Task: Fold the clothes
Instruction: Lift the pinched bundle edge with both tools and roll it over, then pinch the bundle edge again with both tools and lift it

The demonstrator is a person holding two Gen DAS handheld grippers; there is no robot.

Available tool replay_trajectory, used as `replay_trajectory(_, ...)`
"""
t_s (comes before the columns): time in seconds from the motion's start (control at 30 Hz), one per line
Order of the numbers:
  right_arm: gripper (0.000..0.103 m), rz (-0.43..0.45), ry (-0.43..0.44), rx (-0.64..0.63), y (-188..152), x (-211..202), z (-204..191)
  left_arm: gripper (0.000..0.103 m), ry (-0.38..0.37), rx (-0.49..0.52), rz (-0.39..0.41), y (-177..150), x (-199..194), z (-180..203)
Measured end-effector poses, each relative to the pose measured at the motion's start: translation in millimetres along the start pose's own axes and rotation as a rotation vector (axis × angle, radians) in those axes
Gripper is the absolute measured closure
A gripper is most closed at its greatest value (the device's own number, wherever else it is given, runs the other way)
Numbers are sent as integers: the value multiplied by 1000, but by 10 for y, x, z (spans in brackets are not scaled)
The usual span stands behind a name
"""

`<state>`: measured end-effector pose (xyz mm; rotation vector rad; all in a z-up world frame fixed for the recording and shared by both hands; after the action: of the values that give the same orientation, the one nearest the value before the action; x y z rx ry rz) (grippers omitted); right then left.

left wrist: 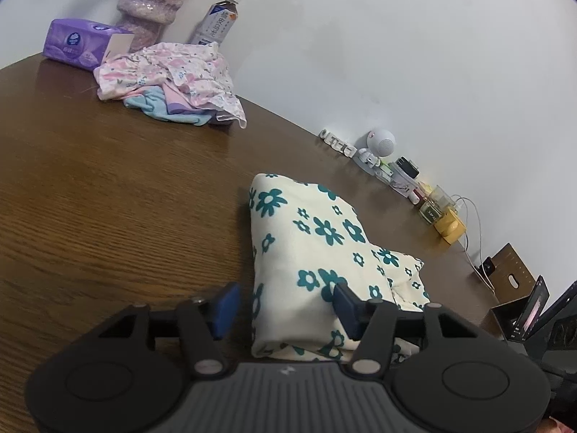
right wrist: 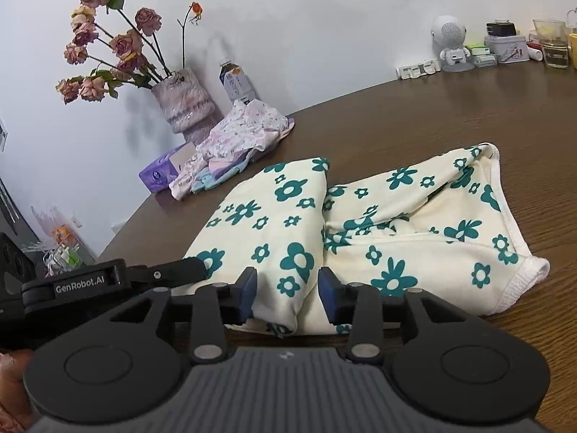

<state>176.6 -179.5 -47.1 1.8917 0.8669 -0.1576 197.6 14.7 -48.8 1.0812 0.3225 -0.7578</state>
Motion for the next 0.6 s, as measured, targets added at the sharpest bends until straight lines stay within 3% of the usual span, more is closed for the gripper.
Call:
replay_trajectory(0.1, 78, -35, 13, 4, -41, 55, -5, 63, -6, -7, 3, -8, -17, 10)
replay_trajectory(0.2, 75, -20, 16, -7, -18, 22, -35, 49, -1, -32, 25, 30, -57, -14)
replay_trajectory(0.3, 65, 5, 9, -14, 46, 7, -27, 48, -4, -46, 14, 85, -19, -23)
replay_trajectory(0.4, 65, 4, -3, -7, 167, 120, -7, 49, 1, -62, 9, 226, 99, -11)
replay_trajectory(0.43, 66, 4, -7, -4, 208, 158, -1, 52, 12, -62, 9, 257, 154, -13)
replay_trajectory(0.47, 66, 3, -11, -2, 249, 197, 6, 70, 8, -69, -7, 251, 208, -11)
replay_trajectory(0.5, 73, -15, -18, 4, 247, 259, 15, 80, -8, -79, -29, 227, 257, -6)
replay_trajectory(0.6, 75, -18, -25, 0, 251, 291, 23, 75, -18, -89, -13, 231, 242, -8)
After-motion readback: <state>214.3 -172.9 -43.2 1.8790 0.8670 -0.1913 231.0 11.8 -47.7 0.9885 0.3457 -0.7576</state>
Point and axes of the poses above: each gripper's, at about its wrist camera, not at the fingertips, and x roughly the way its jaws point, z to its right, y to its top, the point moved 10 cm from there along x, roughly the way its jaws point, and after that the axes turned 7 degrees about y, right-handed, at the moved point
